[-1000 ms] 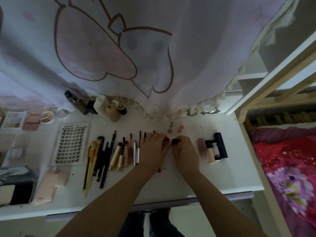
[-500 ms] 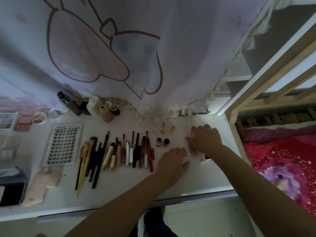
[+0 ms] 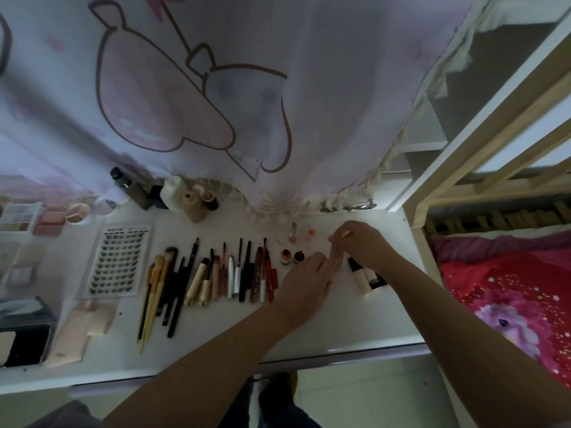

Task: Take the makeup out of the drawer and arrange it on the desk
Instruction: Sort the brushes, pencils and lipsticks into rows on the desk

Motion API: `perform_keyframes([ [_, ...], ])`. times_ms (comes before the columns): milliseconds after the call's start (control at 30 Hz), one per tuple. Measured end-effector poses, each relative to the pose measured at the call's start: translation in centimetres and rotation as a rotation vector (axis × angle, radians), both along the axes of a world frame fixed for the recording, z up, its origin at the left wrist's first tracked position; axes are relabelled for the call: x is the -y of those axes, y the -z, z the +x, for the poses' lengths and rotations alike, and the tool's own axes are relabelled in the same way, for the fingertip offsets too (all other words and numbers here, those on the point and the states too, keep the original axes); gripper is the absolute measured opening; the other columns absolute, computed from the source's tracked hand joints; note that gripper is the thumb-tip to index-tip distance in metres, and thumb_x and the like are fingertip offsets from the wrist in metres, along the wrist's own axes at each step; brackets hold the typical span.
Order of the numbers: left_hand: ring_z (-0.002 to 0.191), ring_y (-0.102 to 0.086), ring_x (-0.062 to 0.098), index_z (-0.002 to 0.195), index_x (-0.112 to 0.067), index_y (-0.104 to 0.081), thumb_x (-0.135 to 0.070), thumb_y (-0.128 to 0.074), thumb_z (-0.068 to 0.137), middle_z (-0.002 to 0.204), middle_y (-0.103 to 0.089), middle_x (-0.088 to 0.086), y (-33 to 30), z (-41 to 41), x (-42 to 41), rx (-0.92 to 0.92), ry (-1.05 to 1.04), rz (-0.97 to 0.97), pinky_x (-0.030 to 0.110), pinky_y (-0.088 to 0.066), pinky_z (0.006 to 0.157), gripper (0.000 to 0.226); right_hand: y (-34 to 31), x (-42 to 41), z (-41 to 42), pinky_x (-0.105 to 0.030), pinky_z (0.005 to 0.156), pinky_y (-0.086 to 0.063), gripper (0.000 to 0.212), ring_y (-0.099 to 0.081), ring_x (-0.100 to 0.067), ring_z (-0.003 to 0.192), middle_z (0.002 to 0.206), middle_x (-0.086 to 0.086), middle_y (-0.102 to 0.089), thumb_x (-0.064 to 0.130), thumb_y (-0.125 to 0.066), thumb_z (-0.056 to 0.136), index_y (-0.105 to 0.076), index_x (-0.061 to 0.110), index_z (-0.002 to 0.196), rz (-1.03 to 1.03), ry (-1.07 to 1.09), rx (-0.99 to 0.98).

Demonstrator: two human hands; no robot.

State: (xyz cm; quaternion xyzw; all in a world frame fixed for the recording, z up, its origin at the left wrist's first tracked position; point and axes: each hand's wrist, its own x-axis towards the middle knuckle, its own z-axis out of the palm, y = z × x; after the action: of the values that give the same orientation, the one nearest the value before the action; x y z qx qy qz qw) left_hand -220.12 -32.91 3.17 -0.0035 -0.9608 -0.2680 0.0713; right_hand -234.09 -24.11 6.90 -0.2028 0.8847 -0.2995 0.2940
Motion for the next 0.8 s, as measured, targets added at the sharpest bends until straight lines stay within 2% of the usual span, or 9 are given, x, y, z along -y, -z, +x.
perform_keyframes([
  [100, 0.068, -0.053, 0.021, 0.132, -0.003, -0.05, -0.006, -0.065, 0.083, 0.085, -0.058, 0.01, -2.2, 0.5, 0.9, -0.168, 0.048, -0.007, 0.029, -0.045, 0.052, 0.052, -2.1, -1.0, 0.4, -0.027, 0.068, -0.042, 0.03, -0.055, -0.017, 0.07, 0.072, -0.002, -0.064, 0.034, -0.059, 0.09, -0.065, 0.015, 0.068, -0.158, 0.003, 0.301],
  [167, 0.072, -0.057, 0.026, 0.117, -0.003, -0.062, -0.009, -0.068, 0.08, 0.086, -0.061, 0.012, -3.4, 0.6, 1.3, -0.264, 0.062, 0.003, 0.032, -0.049, 0.06, 0.038, -2.9, -1.8, 1.2, -0.033, 0.072, -0.04, 0.033, -0.049, -0.022, 0.07, 0.071, -0.01, -0.062, 0.032, -0.056, 0.092, -0.068, 0.009, 0.072, -0.213, -0.026, 0.548],
  [233, 0.077, -0.055, 0.025, 0.106, -0.004, -0.067, -0.018, -0.064, 0.083, 0.087, -0.061, 0.012, -4.7, 0.8, 1.3, -0.311, 0.041, 0.017, 0.032, -0.048, 0.07, 0.027, -3.4, -2.4, 2.4, -0.039, 0.082, -0.046, 0.031, -0.053, -0.024, 0.078, 0.079, -0.012, -0.062, 0.031, -0.055, 0.093, -0.069, 0.004, 0.085, -0.246, 0.006, 0.641],
  [300, 0.084, -0.05, 0.02, 0.101, -0.003, -0.067, -0.025, -0.06, 0.087, 0.089, -0.059, 0.012, -5.9, 1.2, 1.5, -0.338, 0.003, 0.026, 0.029, -0.043, 0.082, 0.027, -4.2, -2.7, 3.4, -0.042, 0.091, -0.049, 0.034, -0.063, -0.024, 0.089, 0.089, -0.008, -0.069, 0.034, -0.051, 0.095, -0.07, 0.007, 0.093, -0.244, 0.028, 0.477],
  [333, 0.088, -0.05, 0.02, 0.101, -0.003, -0.065, -0.027, -0.057, 0.088, 0.092, -0.06, 0.013, -6.3, 1.5, 1.7, -0.329, -0.005, 0.03, 0.03, -0.042, 0.086, 0.028, -4.9, -2.7, 3.7, -0.04, 0.088, -0.051, 0.036, -0.066, -0.022, 0.089, 0.088, -0.005, -0.072, 0.037, -0.047, 0.096, -0.071, 0.011, 0.092, -0.24, 0.046, 0.356],
  [433, 0.093, -0.058, 0.026, 0.114, -0.003, -0.057, -0.028, -0.054, 0.092, 0.101, -0.062, 0.011, -7.4, 2.4, 2.5, -0.105, -0.013, 0.12, 0.04, -0.048, 0.083, 0.033, -8.1, -2.7, 4.6, -0.022, 0.06, -0.048, 0.047, -0.065, -0.009, 0.065, 0.072, 0.001, -0.072, 0.052, -0.034, 0.096, -0.066, 0.022, 0.082, -0.228, 0.009, 0.157],
  [500, 0.088, -0.059, 0.025, 0.12, -0.008, -0.054, -0.03, -0.054, 0.093, 0.1, -0.062, 0.007, -7.7, 2.7, 2.9, -0.017, -0.049, 0.118, 0.039, -0.049, 0.077, 0.035, -9.6, -2.3, 5.4, -0.014, 0.052, -0.041, 0.046, -0.058, -0.003, 0.051, 0.062, 0.004, -0.069, 0.058, -0.031, 0.093, -0.061, 0.027, 0.078, -0.139, -0.119, 0.063],
  [633, 0.085, -0.055, 0.017, 0.109, -0.014, -0.059, -0.03, -0.052, 0.094, 0.099, -0.06, 0.002, -8.5, 3.1, 3.5, -0.015, -0.033, 0.169, 0.03, -0.045, 0.076, 0.023, -10.1, -1.5, 5.9, -0.019, 0.058, -0.036, 0.029, -0.053, -0.006, 0.058, 0.062, 0.007, -0.061, 0.039, -0.047, 0.095, -0.06, 0.017, 0.082, -0.023, -0.222, -0.048],
  [800, 0.073, -0.052, 0.013, 0.098, -0.013, -0.061, -0.022, -0.05, 0.096, 0.082, -0.059, -0.001, -10.1, 3.3, 4.0, 0.057, 0.001, 0.336, 0.029, -0.042, 0.07, 0.014, -9.6, -2.1, 6.5, -0.018, 0.059, -0.038, 0.02, -0.05, -0.003, 0.06, 0.071, 0.007, -0.058, 0.033, -0.049, 0.095, -0.059, 0.016, 0.09, -0.161, -0.248, -0.071],
])
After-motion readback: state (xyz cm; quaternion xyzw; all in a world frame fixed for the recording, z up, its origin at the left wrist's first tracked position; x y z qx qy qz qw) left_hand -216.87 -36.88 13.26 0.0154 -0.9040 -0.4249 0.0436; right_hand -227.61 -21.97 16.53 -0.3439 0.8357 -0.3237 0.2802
